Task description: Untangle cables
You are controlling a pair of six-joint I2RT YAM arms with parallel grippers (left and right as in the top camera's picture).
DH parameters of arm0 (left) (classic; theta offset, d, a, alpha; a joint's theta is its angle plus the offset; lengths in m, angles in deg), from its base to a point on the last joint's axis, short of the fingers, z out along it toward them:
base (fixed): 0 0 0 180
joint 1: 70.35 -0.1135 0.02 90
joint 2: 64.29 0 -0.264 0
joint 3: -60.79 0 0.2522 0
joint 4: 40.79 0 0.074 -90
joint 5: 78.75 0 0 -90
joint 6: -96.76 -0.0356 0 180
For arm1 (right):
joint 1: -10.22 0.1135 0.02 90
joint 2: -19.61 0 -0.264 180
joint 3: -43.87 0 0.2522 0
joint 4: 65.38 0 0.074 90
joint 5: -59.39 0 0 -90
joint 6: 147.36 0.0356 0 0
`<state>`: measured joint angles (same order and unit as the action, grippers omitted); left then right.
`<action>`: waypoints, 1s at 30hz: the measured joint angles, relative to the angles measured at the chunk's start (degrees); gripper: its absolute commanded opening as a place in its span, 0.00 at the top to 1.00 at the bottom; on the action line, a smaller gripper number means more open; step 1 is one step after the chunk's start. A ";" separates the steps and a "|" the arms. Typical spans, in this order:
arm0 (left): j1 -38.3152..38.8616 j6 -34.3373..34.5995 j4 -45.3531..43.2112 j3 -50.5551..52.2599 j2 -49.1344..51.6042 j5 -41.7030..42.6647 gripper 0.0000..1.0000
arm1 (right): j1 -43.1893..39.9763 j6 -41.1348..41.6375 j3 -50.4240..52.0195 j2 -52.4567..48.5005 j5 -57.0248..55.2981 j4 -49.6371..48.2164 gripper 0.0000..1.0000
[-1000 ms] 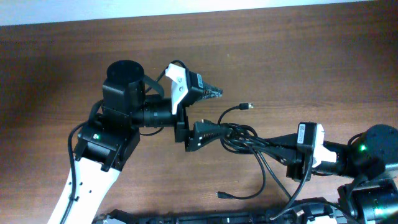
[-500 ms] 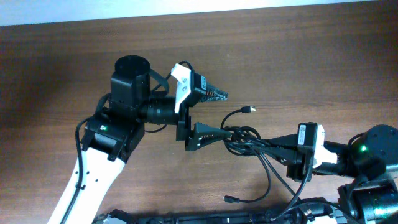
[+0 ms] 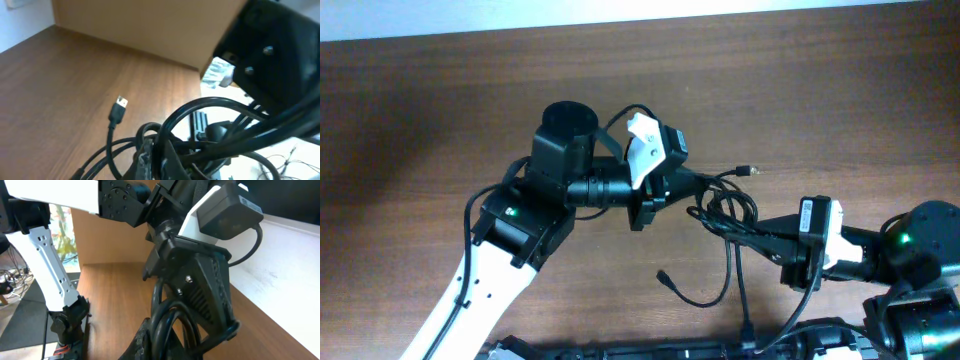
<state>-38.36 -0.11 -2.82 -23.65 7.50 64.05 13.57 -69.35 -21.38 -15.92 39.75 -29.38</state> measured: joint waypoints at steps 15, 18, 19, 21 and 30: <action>0.70 57.00 10.29 -0.11 0.11 -42.01 0.34 | 0.00 0.02 0.02 -0.68 -1.90 0.20 0.96; 0.66 60.96 10.58 -0.11 0.13 -44.59 0.06 | 0.00 0.02 0.02 -0.46 -1.44 0.17 0.96; 0.61 61.44 10.64 -0.11 0.13 -44.85 0.03 | 0.00 0.00 0.02 -0.39 -1.31 0.17 0.96; 0.61 61.11 10.62 -0.11 0.13 -44.87 0.01 | 0.00 0.00 0.02 -0.42 -1.25 0.17 0.96; 0.24 25.22 2.89 -0.04 0.11 -27.76 0.01 | 0.00 0.00 0.02 -0.24 -0.42 0.15 0.96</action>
<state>-38.12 25.11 0.07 -23.69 7.61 36.29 13.57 -69.35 -21.35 -16.16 39.34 -29.23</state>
